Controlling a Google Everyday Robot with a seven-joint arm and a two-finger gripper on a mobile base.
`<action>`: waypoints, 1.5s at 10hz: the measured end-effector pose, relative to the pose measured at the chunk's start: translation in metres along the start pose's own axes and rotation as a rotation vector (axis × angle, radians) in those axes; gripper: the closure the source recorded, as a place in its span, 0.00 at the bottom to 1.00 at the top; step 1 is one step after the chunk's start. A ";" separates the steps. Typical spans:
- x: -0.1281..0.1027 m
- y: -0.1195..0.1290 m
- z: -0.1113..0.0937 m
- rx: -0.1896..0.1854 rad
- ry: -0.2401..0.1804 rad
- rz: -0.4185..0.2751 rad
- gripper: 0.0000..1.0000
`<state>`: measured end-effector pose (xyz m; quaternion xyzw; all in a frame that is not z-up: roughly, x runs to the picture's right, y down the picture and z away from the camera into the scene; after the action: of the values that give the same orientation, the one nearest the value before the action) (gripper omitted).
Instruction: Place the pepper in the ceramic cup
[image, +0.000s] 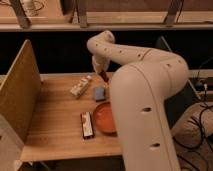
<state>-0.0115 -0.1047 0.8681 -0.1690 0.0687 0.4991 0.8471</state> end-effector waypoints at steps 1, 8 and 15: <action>0.008 -0.008 -0.007 0.008 -0.019 0.026 1.00; 0.069 -0.039 -0.031 0.057 -0.077 0.165 1.00; 0.073 -0.043 -0.024 0.086 -0.058 0.144 1.00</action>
<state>0.0632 -0.0726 0.8347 -0.1125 0.0774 0.5598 0.8173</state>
